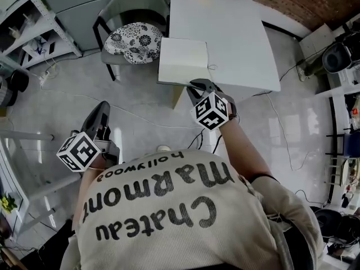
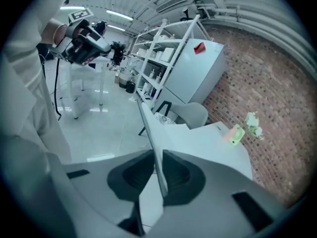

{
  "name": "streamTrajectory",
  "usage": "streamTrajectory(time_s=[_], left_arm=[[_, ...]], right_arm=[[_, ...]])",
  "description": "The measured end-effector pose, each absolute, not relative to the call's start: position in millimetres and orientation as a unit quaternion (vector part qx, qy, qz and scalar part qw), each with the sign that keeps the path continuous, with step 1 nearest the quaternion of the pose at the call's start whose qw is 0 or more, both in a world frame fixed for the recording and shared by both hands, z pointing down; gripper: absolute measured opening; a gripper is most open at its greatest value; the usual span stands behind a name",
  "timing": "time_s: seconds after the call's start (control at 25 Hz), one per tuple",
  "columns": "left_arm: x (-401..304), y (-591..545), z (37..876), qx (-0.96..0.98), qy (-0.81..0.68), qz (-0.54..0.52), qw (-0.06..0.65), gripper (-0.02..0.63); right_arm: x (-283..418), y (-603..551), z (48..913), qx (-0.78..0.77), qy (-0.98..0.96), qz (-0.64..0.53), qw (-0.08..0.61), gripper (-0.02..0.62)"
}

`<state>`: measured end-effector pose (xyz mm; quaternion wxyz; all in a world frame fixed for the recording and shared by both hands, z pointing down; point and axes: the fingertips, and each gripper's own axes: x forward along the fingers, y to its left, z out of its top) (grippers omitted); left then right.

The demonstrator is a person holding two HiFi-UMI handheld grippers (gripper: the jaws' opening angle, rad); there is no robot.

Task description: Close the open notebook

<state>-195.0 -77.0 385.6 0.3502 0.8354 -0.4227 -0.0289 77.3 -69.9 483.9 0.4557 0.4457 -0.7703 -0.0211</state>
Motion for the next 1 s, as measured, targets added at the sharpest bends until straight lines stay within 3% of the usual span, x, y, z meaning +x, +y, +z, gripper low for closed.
streamTrajectory(time_s=[0.36,1.0], left_arm=[[-169,-82,385,0.838,-0.409,-0.046,0.359,0.0],[-162,-121,399,0.834,-0.399,-0.032,0.378,0.0]], right_arm=[[85,-82,465,0.449,-0.778,0.046,0.436,0.061],[98,-124,432,0.486,-0.757,0.051,0.433,0.078]])
